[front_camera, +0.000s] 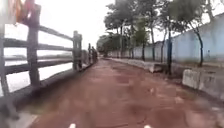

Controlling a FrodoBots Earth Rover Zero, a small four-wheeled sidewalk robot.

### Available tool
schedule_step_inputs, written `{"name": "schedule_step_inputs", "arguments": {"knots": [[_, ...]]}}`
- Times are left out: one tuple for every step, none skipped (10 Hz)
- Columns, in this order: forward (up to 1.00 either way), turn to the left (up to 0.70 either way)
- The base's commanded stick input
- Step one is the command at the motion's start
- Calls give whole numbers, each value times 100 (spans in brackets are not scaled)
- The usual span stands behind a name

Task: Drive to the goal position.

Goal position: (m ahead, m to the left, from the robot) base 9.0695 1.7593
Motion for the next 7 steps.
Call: {"name": "schedule_step_inputs", "arguments": {"knots": [[85,3],[85,3],[85,3],[85,3],[85,3],[85,3],[85,3]]}}
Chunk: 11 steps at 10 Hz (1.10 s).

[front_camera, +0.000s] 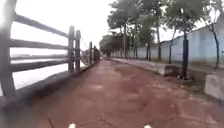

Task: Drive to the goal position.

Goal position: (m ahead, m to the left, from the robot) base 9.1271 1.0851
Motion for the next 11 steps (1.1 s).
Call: {"name": "schedule_step_inputs", "arguments": {"knots": [[85,3],[85,3],[85,3],[85,3],[85,3],[85,3],[85,3],[85,3],[85,3],[85,3],[85,3]]}}
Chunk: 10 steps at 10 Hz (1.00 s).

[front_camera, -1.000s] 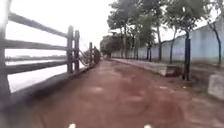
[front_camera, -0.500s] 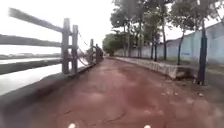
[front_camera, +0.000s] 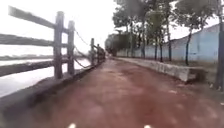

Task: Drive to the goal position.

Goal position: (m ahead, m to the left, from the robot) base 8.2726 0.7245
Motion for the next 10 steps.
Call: {"name": "schedule_step_inputs", "arguments": {"knots": [[85,3],[85,3],[85,3],[85,3],[85,-1],[85,-17],[85,-31],[85,-31],[85,-31],[85,-28]]}}
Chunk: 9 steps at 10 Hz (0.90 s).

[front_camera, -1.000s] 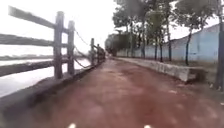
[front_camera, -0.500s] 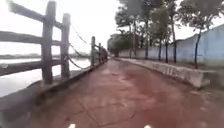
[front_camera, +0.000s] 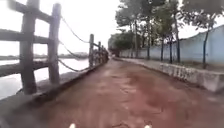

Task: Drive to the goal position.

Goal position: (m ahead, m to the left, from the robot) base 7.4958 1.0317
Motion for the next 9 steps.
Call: {"name": "schedule_step_inputs", "arguments": {"knots": [[85,-19],[85,-9],[85,0],[85,3],[85,3],[85,3],[85,3],[85,3],[85,3]]}}
